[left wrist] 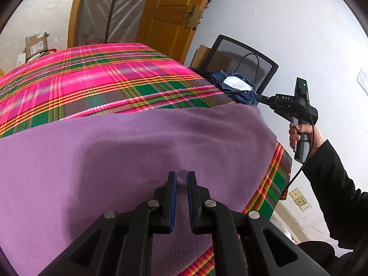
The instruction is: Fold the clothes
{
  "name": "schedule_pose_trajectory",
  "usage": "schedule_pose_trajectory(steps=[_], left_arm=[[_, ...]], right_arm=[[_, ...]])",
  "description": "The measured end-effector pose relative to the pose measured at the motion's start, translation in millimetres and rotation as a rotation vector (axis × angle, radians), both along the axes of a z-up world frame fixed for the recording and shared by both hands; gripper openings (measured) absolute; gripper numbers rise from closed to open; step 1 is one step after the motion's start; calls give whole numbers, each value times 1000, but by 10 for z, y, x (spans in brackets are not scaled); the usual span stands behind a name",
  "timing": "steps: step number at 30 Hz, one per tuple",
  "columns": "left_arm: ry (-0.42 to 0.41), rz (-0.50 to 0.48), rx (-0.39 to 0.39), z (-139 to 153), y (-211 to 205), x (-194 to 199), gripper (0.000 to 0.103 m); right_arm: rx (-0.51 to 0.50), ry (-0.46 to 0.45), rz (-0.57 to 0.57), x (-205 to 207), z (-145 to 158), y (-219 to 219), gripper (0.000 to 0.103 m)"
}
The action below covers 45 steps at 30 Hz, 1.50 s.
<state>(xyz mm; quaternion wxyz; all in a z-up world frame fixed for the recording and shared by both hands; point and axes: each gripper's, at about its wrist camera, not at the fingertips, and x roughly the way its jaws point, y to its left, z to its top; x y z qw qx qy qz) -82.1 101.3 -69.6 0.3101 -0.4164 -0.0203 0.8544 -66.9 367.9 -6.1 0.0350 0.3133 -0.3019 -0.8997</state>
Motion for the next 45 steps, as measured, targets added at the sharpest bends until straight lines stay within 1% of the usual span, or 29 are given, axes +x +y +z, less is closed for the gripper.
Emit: schedule_pose_trajectory(steps=[1,3,4,5,7,8,9,13,15,16,17,18,20,22,25,27,29,31,32,34,38,39,41,43,45], left_arm=[[-3,0,-5,-13,11,-6,8],[-7,-2,-9,-30,22,-8,8],[-7,-3,-10,-34,25,-8,8],[-8,-4,-11,-37,28,-8,9],[-12,-4,-11,-50,37,-17,8],[-14,-5,-12,-56,43,-21,9],[-14,-6,-13,-59,50,-23,8],[-13,-7,-15,-54,59,-20,9],[-14,-6,-14,-53,54,-15,8],[-14,-5,-15,-51,54,-15,9],[-14,-4,-16,-46,54,-17,8],[-12,-5,-18,-43,58,-19,8],[-9,-6,-23,-36,67,-23,9],[1,-11,-31,-14,86,-35,9],[19,-17,-32,18,115,-70,8],[27,-20,-34,15,135,-102,9],[13,-15,-44,-42,149,-152,9],[17,-18,-40,-50,147,-156,8],[17,-17,-40,-48,146,-154,9],[16,-16,-40,-31,135,-133,9],[18,-20,-24,28,109,-67,9],[20,-23,-16,48,104,-43,9],[22,-39,-4,72,116,0,9],[26,-62,3,83,153,46,9],[26,-87,1,70,212,91,9]], right_arm=[[-5,-12,-17,-11,-30,43,2],[-17,-55,-31,-17,-102,95,5],[-34,-58,-17,-8,-126,98,6],[-56,-53,3,5,-145,94,10],[-65,-46,46,37,-161,49,20],[-72,-42,72,41,-175,20,34],[-83,-43,93,34,-195,-2,37],[-131,-65,151,-62,-305,-74,38],[-134,-83,163,-100,-356,-109,39],[-133,-91,167,-116,-379,-127,36],[-132,-100,171,-132,-402,-145,20],[-117,-97,173,-131,-394,-168,14],[-83,-67,169,-92,-324,-206,9],[-51,-33,158,-51,-224,-224,8],[-36,32,135,-11,-30,-173,8],[-24,17,130,-35,-46,-176,8],[-10,-5,124,-63,-84,-184,8],[5,-27,117,-91,-122,-193,9],[-3,-62,118,-120,-192,-194,9],[-27,-119,108,-148,-306,-176,15],[1,-117,0,47,-225,-61,18],[8,-98,-6,126,-167,-68,19],[23,-52,20,291,-38,-159,19],[41,-11,85,436,71,-339,19],[74,0,166,515,109,-596,19]])
